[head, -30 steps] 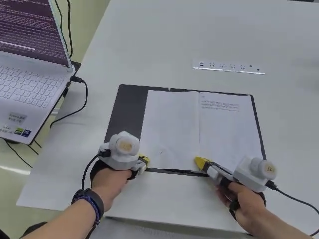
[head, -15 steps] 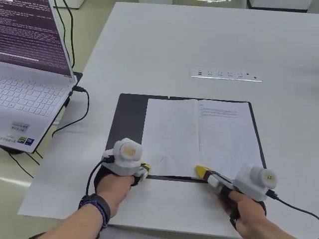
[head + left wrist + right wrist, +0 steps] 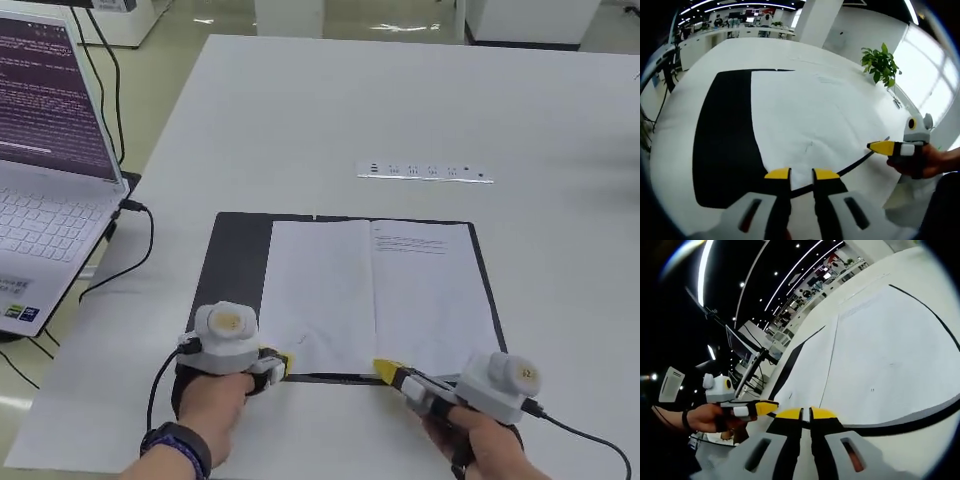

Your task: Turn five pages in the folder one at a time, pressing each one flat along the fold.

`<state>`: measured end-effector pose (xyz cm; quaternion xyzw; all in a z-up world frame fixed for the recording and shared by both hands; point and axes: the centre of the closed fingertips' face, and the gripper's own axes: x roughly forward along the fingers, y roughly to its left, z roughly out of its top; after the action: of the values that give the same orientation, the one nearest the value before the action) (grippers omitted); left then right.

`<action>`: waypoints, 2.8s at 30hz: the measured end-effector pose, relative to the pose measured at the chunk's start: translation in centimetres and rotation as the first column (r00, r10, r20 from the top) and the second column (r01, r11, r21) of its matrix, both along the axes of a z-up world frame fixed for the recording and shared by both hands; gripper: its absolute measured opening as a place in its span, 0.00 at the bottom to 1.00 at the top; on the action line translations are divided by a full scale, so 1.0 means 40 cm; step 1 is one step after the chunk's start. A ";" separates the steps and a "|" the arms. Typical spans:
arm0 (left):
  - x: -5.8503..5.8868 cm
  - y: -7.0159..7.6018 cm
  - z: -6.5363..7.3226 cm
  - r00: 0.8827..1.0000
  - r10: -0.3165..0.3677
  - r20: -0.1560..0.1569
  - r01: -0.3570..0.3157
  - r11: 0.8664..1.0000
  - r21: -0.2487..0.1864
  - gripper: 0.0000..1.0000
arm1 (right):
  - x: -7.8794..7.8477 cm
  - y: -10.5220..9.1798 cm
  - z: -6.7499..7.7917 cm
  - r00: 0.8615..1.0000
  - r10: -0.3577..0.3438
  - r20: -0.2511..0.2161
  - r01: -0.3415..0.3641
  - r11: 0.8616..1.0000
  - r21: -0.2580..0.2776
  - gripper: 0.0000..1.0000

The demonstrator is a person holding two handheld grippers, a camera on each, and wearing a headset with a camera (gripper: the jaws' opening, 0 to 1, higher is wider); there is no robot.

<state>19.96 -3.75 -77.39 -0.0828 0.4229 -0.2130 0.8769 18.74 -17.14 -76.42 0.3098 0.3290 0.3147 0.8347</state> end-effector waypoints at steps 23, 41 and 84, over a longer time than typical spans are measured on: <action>0.001 -0.027 0.179 0.980 -0.089 0.176 0.088 0.996 0.015 0.38 | 0.011 -0.152 0.118 0.988 0.025 0.150 -0.008 0.994 -0.109 0.36; 0.005 0.013 0.303 0.928 -0.232 0.290 0.209 0.972 0.109 0.49 | 0.057 -0.244 0.232 0.953 0.078 0.294 -0.012 0.975 -0.220 0.47; -0.096 0.056 0.271 0.957 -0.117 0.265 0.108 0.993 0.049 0.76 | -0.074 -0.326 0.201 0.953 0.150 0.262 -0.038 0.920 -0.389 0.67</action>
<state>16.12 -1.51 -66.56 -0.0141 0.3082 -0.2643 0.9138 15.79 -30.18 -68.39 0.0771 0.2740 0.3268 0.9012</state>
